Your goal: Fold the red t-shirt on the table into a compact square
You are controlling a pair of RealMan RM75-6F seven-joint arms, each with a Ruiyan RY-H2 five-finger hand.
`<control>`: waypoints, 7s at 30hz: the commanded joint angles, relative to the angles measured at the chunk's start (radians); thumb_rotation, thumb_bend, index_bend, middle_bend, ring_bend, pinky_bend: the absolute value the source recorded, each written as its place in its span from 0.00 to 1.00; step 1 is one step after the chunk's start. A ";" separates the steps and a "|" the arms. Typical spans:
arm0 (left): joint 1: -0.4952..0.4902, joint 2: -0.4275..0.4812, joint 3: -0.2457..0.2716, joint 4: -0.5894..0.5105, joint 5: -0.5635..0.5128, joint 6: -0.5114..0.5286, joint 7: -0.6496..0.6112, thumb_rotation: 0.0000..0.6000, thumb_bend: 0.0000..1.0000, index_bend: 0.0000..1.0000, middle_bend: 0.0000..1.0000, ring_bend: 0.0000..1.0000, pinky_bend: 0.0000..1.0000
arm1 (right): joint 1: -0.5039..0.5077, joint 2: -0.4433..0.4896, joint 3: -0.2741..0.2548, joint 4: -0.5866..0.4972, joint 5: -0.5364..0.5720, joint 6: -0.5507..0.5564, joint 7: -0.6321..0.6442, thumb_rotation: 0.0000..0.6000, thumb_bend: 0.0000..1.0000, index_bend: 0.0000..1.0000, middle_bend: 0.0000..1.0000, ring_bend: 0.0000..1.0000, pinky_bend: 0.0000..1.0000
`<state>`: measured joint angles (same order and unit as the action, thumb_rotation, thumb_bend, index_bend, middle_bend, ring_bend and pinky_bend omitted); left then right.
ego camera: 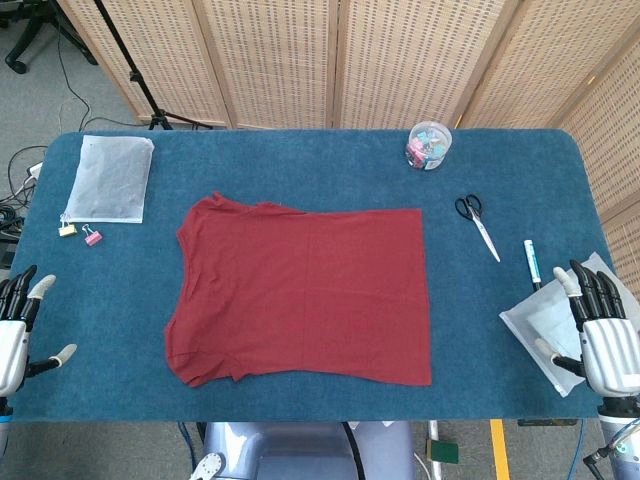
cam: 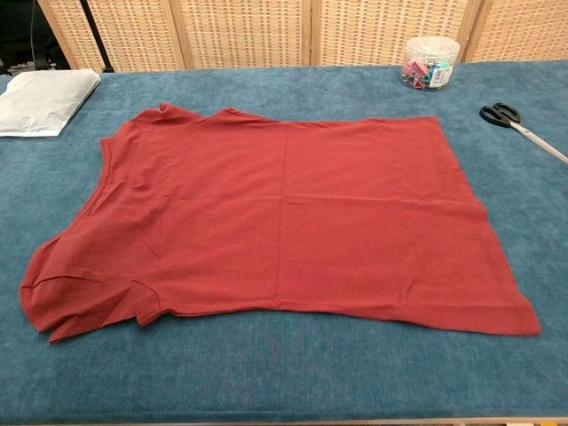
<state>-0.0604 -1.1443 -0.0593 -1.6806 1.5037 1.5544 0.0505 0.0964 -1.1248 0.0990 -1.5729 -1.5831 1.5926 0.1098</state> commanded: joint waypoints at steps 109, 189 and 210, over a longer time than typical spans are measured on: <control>-0.084 -0.120 0.066 0.305 0.211 -0.023 -0.211 1.00 0.00 0.10 0.00 0.00 0.00 | 0.229 -0.459 -0.207 0.366 -0.256 -0.242 -0.214 1.00 0.52 0.66 0.00 0.00 0.00; -0.225 -0.514 0.243 0.846 0.301 -0.023 -0.594 1.00 0.48 0.68 0.00 0.00 0.00 | 0.243 -0.417 -0.218 0.332 -0.254 -0.184 -0.165 1.00 0.54 0.68 0.00 0.00 0.00; -0.166 -0.388 0.364 0.724 0.453 0.153 -0.521 1.00 0.49 0.68 0.00 0.00 0.00 | 0.295 -0.255 -0.399 0.229 -0.499 -0.120 -0.003 1.00 0.54 0.69 0.00 0.00 0.00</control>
<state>-0.2344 -1.5420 0.2956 -0.9450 1.9480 1.6996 -0.4799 0.3891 -1.3953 -0.2860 -1.3286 -2.0675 1.4633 0.1074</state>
